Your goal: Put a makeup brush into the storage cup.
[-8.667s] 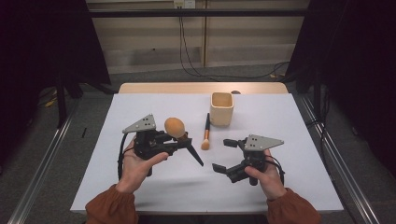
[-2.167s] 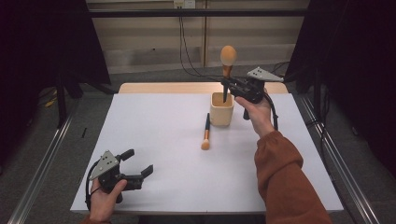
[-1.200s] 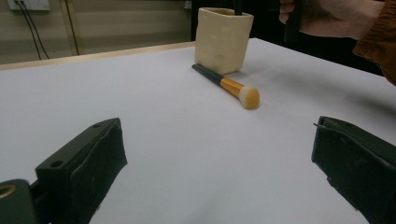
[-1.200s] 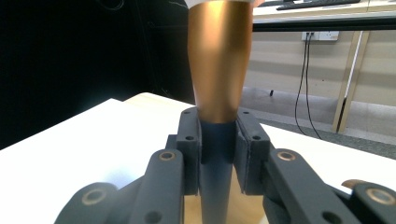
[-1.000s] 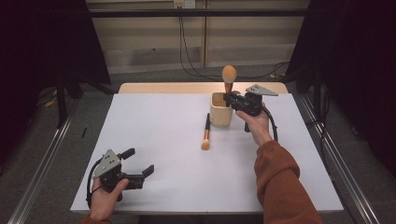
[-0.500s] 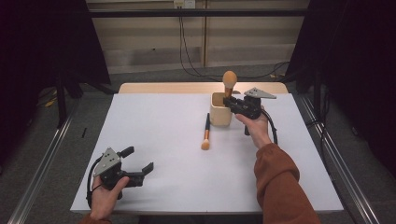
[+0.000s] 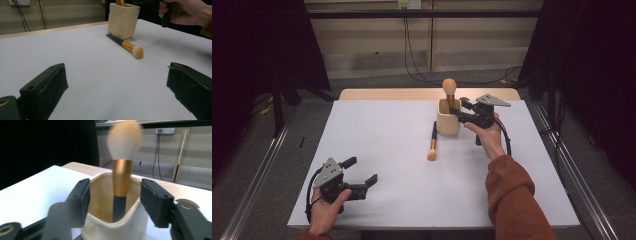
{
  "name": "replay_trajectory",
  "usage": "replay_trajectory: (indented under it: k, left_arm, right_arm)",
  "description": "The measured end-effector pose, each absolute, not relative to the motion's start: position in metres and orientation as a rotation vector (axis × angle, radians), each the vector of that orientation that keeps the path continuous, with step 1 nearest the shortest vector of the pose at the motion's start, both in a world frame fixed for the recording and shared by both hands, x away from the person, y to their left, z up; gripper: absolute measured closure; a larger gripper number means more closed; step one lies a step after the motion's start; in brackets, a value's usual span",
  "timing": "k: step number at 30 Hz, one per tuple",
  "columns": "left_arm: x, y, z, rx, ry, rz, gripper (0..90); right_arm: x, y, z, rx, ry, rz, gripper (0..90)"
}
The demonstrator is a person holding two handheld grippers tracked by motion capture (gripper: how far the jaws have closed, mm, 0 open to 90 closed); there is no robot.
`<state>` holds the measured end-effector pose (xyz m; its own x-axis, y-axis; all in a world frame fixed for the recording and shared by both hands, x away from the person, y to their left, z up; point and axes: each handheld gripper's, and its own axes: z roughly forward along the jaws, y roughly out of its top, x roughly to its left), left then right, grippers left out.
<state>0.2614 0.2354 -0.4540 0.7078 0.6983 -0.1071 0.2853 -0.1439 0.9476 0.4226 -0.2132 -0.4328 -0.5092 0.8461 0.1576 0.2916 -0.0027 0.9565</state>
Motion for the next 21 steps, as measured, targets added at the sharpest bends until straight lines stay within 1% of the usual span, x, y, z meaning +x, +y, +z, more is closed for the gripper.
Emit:
replay_trajectory:
  k: [2,5,9,13,15,21]
  left_arm:
    - [0.261,0.235,-0.454,1.72,0.8,0.419,3.4]
    - [0.262,0.236,-0.454,1.717,0.801,0.411,3.4]
    - [0.262,0.236,-0.454,1.721,0.802,0.418,3.4]
    - [0.262,0.236,-0.454,1.712,0.807,0.418,3.4]
    - [0.262,0.237,-0.454,1.707,0.807,0.407,3.3]
    - [0.263,0.238,-0.454,1.699,0.816,0.427,3.3]
  right_arm:
    - [0.421,-0.215,-0.432,1.178,1.804,1.533,33.3]
    - [0.416,-0.218,-0.431,1.18,1.799,1.544,26.6]
    - [0.409,-0.223,-0.431,1.194,1.796,1.534,13.7]
    - [0.401,-0.23,-0.431,1.213,1.783,1.549,4.7]
    - [0.396,-0.233,-0.429,1.217,1.782,1.559,1.6]
    - [0.381,-0.239,-0.425,1.199,1.803,1.572,0.2]
